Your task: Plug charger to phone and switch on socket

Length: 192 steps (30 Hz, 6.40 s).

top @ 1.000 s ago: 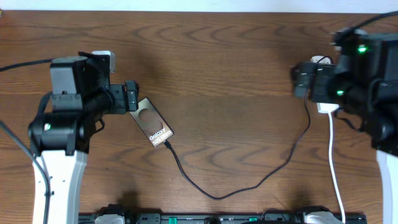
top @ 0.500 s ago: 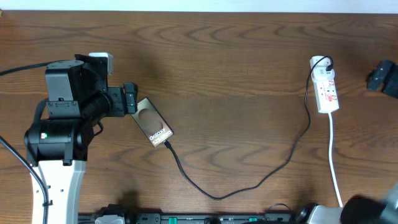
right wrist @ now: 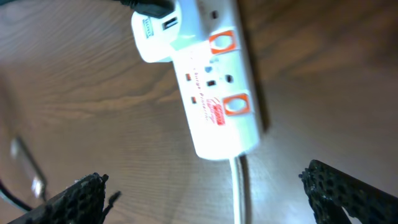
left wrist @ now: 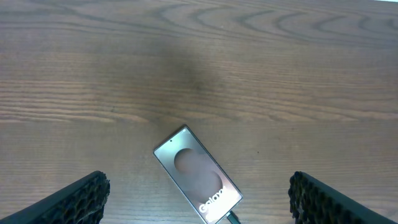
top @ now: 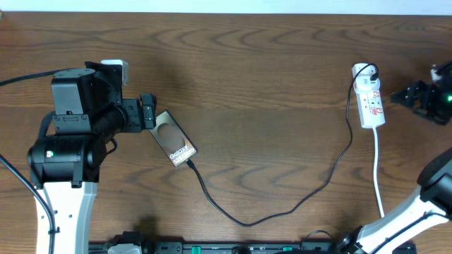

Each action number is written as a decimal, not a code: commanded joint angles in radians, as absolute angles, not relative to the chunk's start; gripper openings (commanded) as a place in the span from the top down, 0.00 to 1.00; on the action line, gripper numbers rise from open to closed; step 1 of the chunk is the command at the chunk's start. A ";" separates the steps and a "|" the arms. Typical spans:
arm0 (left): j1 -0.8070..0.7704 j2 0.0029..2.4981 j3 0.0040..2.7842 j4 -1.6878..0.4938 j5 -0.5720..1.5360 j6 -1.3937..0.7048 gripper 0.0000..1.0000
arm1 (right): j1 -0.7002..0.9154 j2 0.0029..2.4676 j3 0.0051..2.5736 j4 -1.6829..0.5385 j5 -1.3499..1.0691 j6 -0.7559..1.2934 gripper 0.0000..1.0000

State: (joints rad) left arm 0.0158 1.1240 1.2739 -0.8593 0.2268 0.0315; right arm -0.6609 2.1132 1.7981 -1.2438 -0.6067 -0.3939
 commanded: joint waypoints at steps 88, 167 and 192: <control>0.014 1.124 1.285 -0.860 0.226 0.049 0.07 | -0.432 2.200 1.573 -0.769 -0.661 -0.333 0.01; 0.014 1.124 1.285 -0.860 0.226 0.049 0.07 | -0.411 2.199 1.556 -0.816 -0.710 -0.311 0.01; 0.014 1.124 1.285 -0.860 0.226 0.049 0.07 | -0.609 2.101 1.848 -1.186 -0.318 -0.240 0.01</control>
